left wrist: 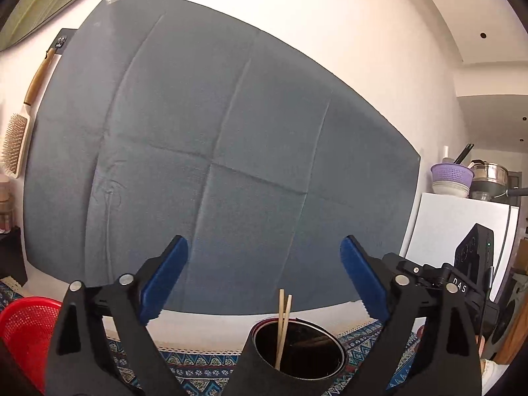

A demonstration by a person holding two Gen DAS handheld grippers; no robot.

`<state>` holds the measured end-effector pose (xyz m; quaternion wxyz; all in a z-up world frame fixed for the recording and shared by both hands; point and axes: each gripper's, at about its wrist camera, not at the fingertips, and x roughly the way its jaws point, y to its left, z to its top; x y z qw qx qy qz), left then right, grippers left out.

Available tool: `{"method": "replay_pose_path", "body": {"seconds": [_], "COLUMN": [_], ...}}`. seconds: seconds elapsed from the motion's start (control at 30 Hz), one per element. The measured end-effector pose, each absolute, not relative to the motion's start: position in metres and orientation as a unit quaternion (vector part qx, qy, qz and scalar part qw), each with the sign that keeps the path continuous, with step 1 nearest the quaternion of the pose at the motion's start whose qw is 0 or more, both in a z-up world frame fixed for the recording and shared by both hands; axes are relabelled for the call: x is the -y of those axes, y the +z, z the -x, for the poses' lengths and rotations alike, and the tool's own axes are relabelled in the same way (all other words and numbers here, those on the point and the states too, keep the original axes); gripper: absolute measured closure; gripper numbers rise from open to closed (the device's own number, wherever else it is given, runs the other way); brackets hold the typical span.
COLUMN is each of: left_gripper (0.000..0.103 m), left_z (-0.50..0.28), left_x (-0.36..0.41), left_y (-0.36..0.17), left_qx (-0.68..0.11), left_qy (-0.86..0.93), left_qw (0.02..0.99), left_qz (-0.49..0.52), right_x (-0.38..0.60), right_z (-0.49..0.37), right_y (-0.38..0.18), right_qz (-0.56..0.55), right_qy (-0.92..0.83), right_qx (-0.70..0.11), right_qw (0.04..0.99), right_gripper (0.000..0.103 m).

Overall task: Organize utensils
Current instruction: 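Move both open tools back down to the chopstick pile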

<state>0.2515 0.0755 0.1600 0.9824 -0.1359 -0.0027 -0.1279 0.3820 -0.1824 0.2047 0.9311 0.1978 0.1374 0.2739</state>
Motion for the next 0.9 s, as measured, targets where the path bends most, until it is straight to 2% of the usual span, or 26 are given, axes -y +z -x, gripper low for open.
{"method": "replay_pose_path", "body": {"seconds": [0.23, 0.43, 0.77, 0.9], "left_gripper": [0.006, 0.006, 0.006, 0.006], "left_z": [-0.237, -0.239, -0.238, -0.228], "left_x": [-0.078, -0.080, -0.068, -0.057], "left_y": [0.171, 0.169, 0.136, 0.121], "left_qx": [-0.032, -0.111, -0.242, -0.266], "left_qy": [-0.082, -0.051, -0.036, -0.026], "left_qw": [0.990, 0.987, 0.966, 0.963], "left_qz": [0.108, 0.106, 0.079, 0.040], "right_x": [0.198, 0.206, 0.212, 0.212], "right_z": [-0.368, -0.352, -0.324, -0.325], "right_y": [0.213, 0.222, 0.216, 0.201], "right_qz": [-0.188, -0.172, -0.147, -0.150], "right_qy": [0.255, 0.249, 0.243, 0.259], "right_qx": [-0.165, -0.201, -0.234, -0.289], "right_qw": [0.934, 0.932, 0.930, 0.909], "right_gripper": [0.015, 0.012, 0.009, 0.009]}}
